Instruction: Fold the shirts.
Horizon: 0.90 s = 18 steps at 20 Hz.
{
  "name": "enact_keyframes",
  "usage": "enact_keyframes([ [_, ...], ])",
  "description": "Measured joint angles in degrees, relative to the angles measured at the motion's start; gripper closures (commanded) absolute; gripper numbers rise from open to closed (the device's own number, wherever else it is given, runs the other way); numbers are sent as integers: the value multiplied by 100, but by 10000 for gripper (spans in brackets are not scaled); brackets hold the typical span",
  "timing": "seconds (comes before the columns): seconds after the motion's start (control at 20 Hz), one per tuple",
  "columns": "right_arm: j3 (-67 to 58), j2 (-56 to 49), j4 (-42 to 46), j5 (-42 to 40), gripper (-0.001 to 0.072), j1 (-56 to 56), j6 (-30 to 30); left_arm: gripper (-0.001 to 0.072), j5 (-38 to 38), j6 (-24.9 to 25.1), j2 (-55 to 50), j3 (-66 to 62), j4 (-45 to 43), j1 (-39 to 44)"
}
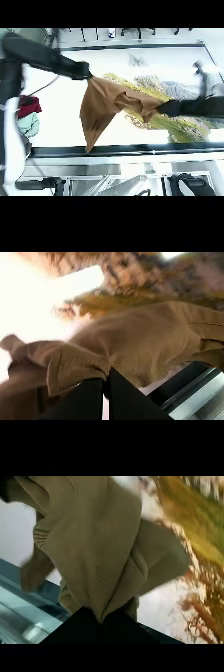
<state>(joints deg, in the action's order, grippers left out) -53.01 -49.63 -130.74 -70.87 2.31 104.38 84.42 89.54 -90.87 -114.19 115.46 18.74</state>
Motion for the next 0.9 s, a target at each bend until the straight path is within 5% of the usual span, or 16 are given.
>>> enact_keyframes([
  [0.35, 1355, -1110, -48, 1578, 690, 7, 116, 693, 26, 52, -1816, -2, 568, 4],
  [0.4, 1390, -1244, -46, 1683, 691, 7, 138, 613, 101, 76, -1961, -2, 678, 4],
  [0.45, 1410, -1351, -48, 1768, 691, 7, 157, 192, 216, 98, -2068, -2, 750, 4],
  [0.5, 1429, -1445, -46, 1836, 690, 7, 160, 10, 334, 109, -2151, -2, 824, -2],
  [0.9, 1412, -1657, -22, 1762, 691, 7, 326, 10, 1169, 46, -1838, -7, 734, -369],
])
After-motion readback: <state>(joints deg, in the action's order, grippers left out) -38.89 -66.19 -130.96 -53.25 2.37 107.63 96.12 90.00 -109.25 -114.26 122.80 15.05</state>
